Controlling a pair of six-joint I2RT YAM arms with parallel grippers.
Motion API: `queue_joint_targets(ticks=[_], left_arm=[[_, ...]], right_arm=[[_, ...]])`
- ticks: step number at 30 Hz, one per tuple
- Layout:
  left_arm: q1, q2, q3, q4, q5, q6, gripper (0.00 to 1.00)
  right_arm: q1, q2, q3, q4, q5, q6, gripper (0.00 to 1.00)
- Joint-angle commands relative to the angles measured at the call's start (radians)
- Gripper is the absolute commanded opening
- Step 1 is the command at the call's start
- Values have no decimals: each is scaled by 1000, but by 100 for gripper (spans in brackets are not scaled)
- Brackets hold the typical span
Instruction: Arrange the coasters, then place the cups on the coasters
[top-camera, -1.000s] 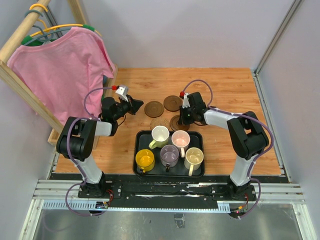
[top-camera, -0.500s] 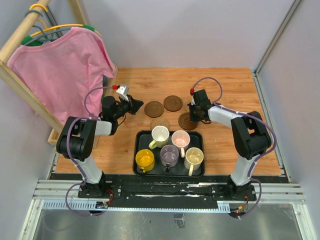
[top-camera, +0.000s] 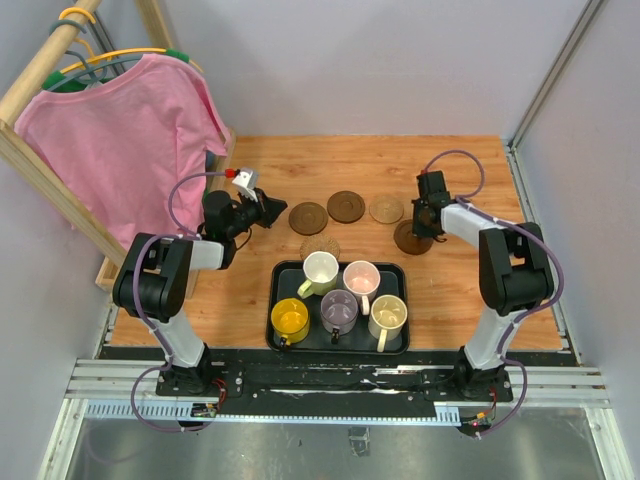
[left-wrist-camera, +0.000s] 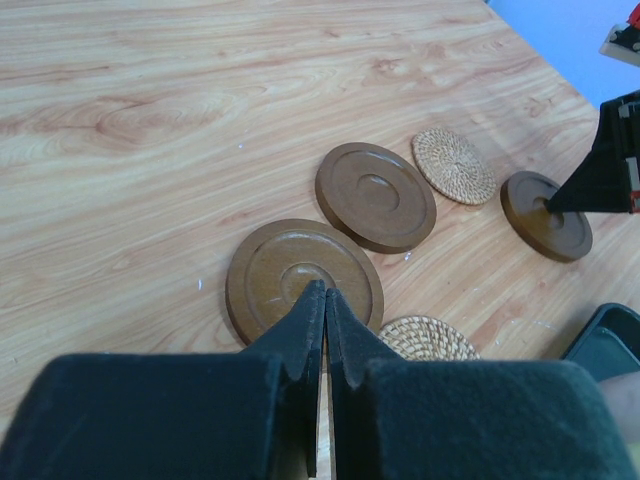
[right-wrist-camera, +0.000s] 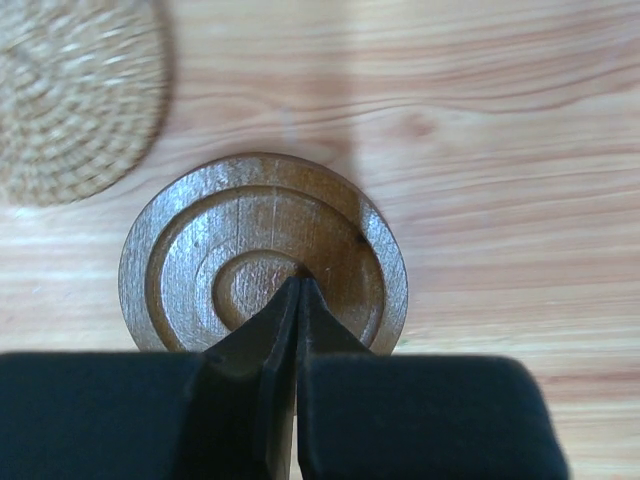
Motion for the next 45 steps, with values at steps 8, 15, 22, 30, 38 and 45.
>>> queue_joint_targets(ticks=[8, 15, 22, 30, 38, 45], left_arm=[[-1, -22, 70, -122, 13, 62, 6], [0, -47, 77, -188, -29, 62, 6], [-7, -81, 68, -221, -14, 29, 6], [-124, -131, 15, -319, -57, 69, 16], [-215, -106, -7, -389, -67, 74, 24], [-253, -26, 55, -459, -81, 78, 22]], right_arm=[[-125, 160, 242, -87, 21, 2, 1], [-130, 250, 358, -88, -65, -20, 1], [-128, 115, 270, -25, -120, -27, 1], [-115, -89, 81, 78, -232, -31, 13], [-104, -194, -55, 177, -375, 6, 29], [-98, -265, -116, 206, -408, 20, 28]])
